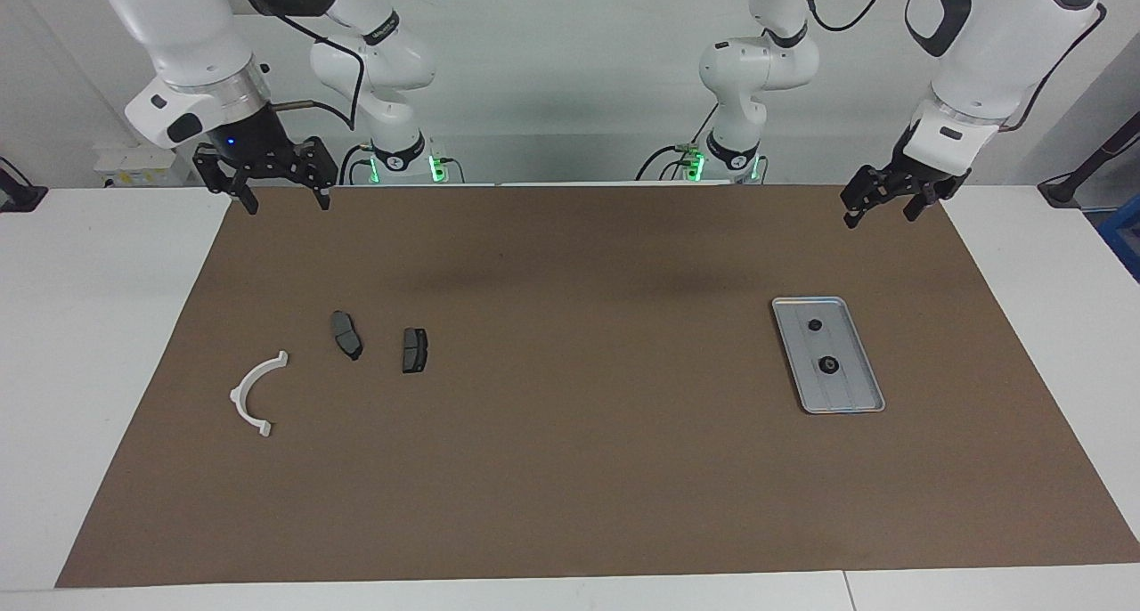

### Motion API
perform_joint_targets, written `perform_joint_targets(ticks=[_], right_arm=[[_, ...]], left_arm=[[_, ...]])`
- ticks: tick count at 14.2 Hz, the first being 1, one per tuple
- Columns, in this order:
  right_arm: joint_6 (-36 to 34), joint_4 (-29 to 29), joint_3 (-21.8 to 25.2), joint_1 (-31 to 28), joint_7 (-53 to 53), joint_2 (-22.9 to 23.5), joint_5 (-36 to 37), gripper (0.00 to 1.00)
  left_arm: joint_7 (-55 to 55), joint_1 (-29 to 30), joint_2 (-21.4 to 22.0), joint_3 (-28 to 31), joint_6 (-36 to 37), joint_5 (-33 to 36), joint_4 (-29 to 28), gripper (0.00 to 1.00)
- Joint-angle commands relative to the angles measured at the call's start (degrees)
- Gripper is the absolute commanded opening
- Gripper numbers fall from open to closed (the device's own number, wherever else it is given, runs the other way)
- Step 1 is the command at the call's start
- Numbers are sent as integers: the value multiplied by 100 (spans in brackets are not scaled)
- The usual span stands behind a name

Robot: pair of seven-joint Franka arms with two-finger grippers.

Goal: Place bearing gear from tray to pile

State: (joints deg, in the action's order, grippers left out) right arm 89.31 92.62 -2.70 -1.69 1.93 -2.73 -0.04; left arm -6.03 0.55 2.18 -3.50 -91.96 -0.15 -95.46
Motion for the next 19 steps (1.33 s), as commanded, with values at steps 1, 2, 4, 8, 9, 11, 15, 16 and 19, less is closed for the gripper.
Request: perform_joint_targets(ticks=[1, 2, 4, 8, 9, 11, 15, 16, 19], right_arm=[[-28, 72, 6, 2, 132, -78, -66, 100], [-28, 72, 15, 2, 132, -78, -75, 100], [-36, 72, 15, 2, 132, -78, -75, 100], [-28, 72, 15, 2, 132, -78, -75, 100], [-28, 72, 15, 2, 132, -78, -75, 100], [-28, 64, 15, 2, 132, -78, -75, 100], [-28, 64, 15, -7, 132, -78, -75, 100], [-28, 72, 15, -7, 132, -78, -75, 100], [-28, 64, 15, -7, 132, -78, -75, 100]], left_arm=[[84, 103, 11, -72, 90, -64, 72, 100], [93, 103, 20, -63, 90, -73, 72, 100], [-29, 103, 28, -54, 47, -91, 19, 100], [-760, 182, 125, -63, -697, -100, -402, 100], [-760, 226, 47, -63, -1066, -91, -586, 100], [-603, 296, -155, -54, -1830, -47, -1086, 100], [-153, 508, -805, -28, -3631, -38, -1956, 100], [-153, 516, -1015, -19, -3897, -29, -2037, 100], [-188, 429, -1517, -19, -4225, 216, -1985, 91]])
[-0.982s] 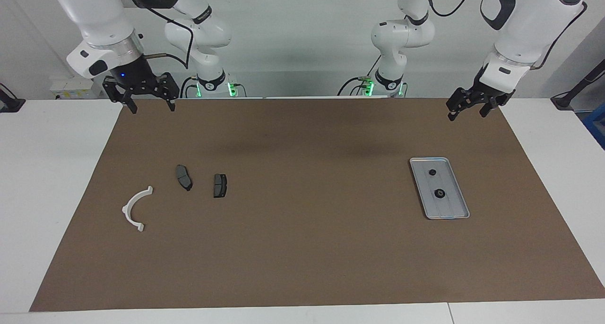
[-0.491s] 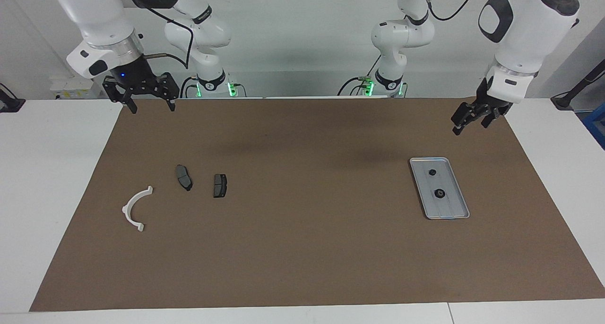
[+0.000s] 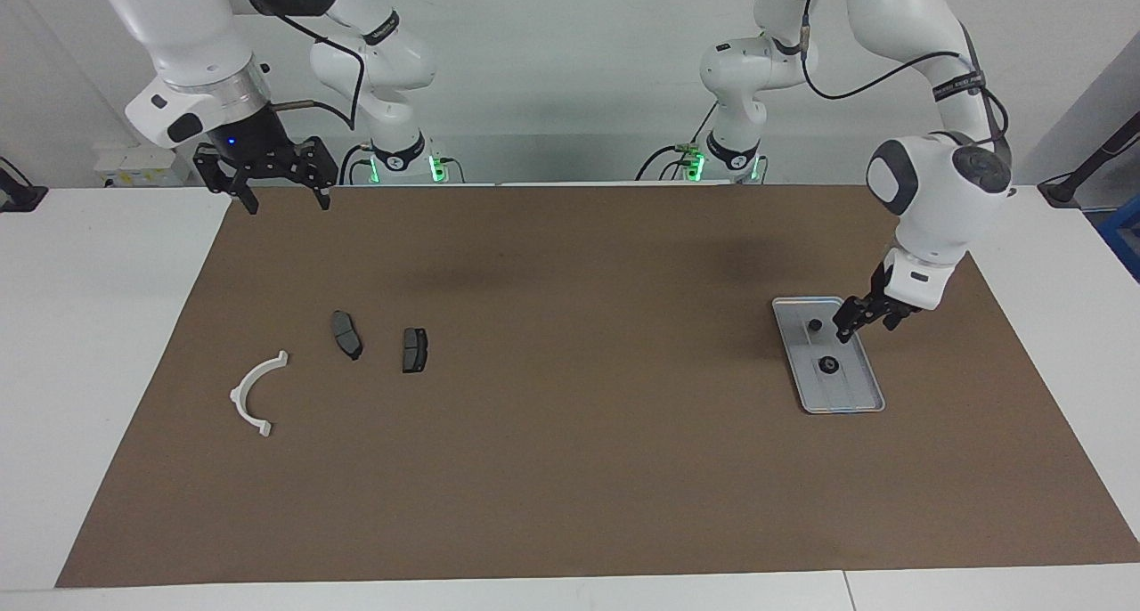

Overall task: Place bearing gear from tray to pile
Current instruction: 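Lower the left gripper onto the black bearing in the tray and grasp it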

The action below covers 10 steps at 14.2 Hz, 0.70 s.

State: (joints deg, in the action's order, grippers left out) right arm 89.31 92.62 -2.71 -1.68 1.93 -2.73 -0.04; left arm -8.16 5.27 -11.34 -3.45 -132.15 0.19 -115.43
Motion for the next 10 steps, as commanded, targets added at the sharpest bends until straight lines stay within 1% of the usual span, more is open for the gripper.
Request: perform_joint_targets(ticks=[1, 3, 7, 10], right_arm=[[-28, 64, 16, -8, 132, -78, -75, 100], [-36, 64, 16, -8, 132, -78, -75, 100], [-28, 55, 16, -8, 132, -78, -93, 100], [-36, 64, 16, -34, 132, -87, -119, 100]], left_arm=[[7, -61, -288, -24, -206, 200, 3, 85], [-80, -131, -447, -33, -258, 200, 3, 81], [-116, -211, -570, -33, -363, 200, -41, 73], [-90, -202, -632, -33, -390, 200, -50, 62]])
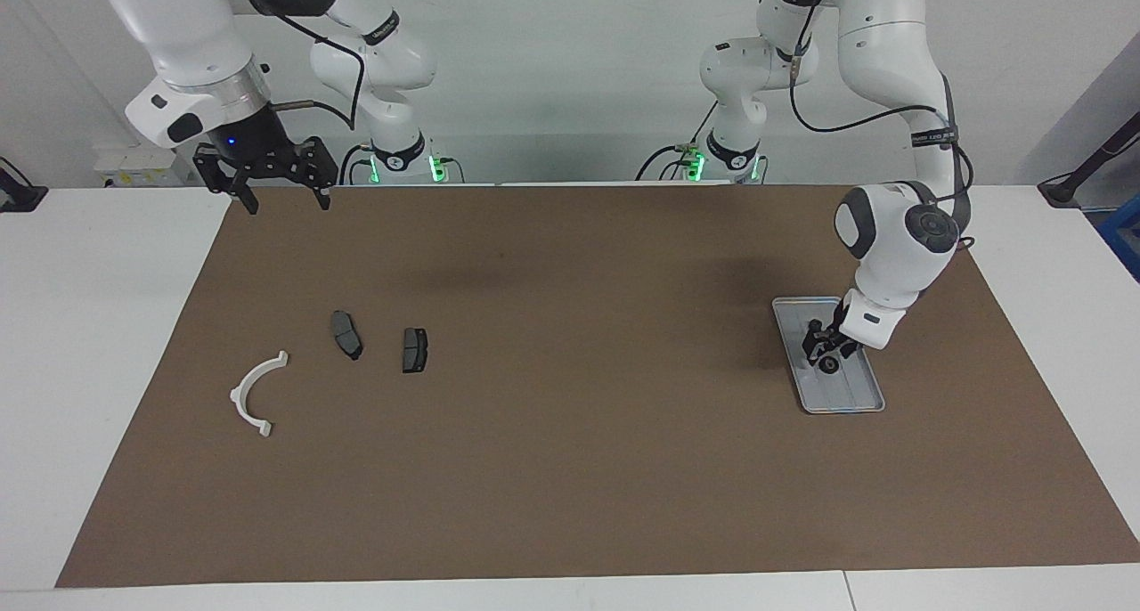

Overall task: Place bearing gear from tray to pile
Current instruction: 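Lower the left gripper onto the black bearing in the tray and grasp it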

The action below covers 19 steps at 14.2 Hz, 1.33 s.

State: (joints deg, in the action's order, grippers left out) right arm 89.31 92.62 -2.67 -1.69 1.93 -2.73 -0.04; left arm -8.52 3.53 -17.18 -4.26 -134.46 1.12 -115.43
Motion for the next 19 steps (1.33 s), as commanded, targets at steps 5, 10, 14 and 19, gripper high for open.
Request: perform_joint_targets(ticks=[5, 10, 14, 19], right_arm=[[-19, 64, 21, -51, 491, -87, -75, 100], [-28, 186, 13, -51, 414, -157, -110, 100], [164, 414, 4, 19, 343, -157, -119, 100], [1359, 1276, -31, 186, 326, -70, -119, 100]], left_arm=[[-27, 24, -163, 39, -309, 117, -50, 61], [-27, -2, -172, 30, -256, 108, -33, 19], [-237, -177, -241, 30, 768, 64, 703, 0], [-2719, -1484, -329, 30, 1932, 46, 1856, 0]])
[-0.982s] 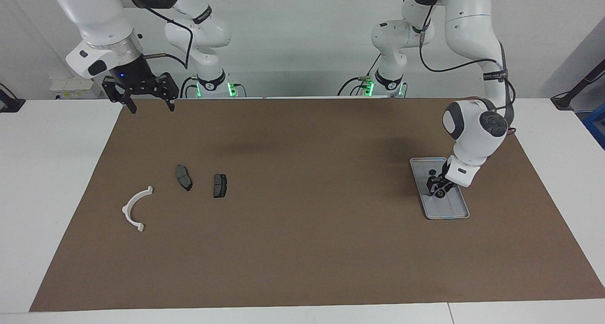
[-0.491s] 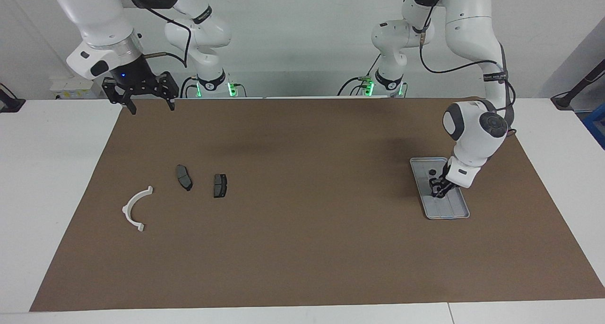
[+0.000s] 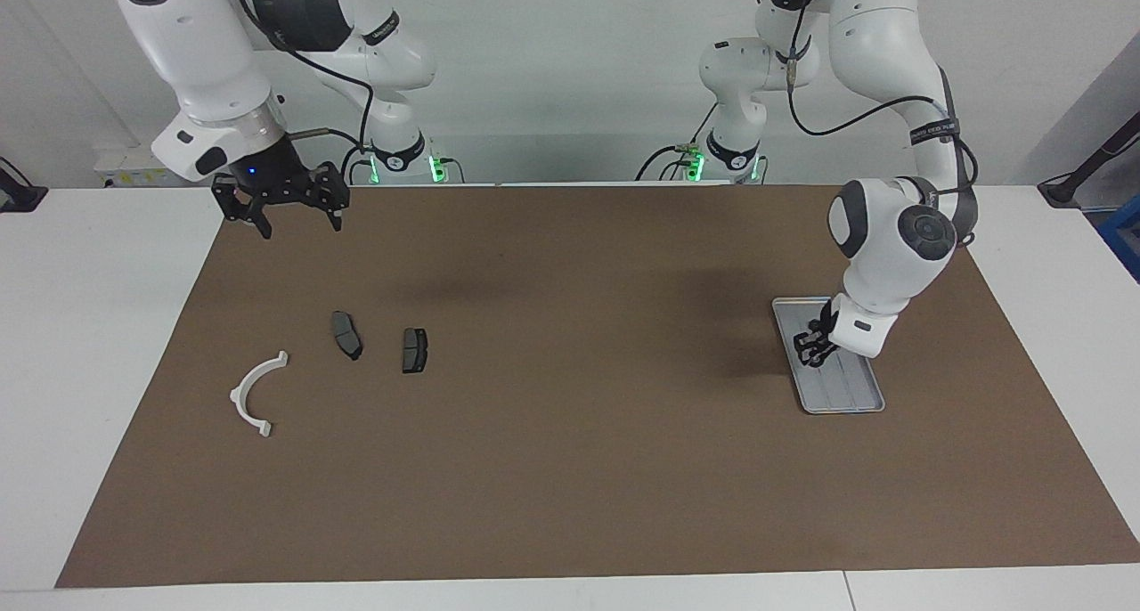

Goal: Place bearing gear from tray to pile

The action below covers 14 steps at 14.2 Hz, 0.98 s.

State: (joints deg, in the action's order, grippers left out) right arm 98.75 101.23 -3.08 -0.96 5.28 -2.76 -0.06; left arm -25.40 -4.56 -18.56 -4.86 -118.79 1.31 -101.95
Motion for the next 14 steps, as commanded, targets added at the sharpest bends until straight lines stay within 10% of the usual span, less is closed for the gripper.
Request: perform_joint_targets(ticks=[1, 8, 14], right_arm=[[556, 467, 10, 114, -97, 29, -117, 100], [997, 529, 10, 184, -300, 460, -117, 100], [997, 538, 10, 184, -282, 461, -117, 100]], left_arm=[[-1646, -1000, -227, 91, 304, 27, 553, 0], [-3821, -2706, -621, 108, -758, 27, 386, 0], [-3990, -2937, -684, 91, -1260, 18, -35, 0]])
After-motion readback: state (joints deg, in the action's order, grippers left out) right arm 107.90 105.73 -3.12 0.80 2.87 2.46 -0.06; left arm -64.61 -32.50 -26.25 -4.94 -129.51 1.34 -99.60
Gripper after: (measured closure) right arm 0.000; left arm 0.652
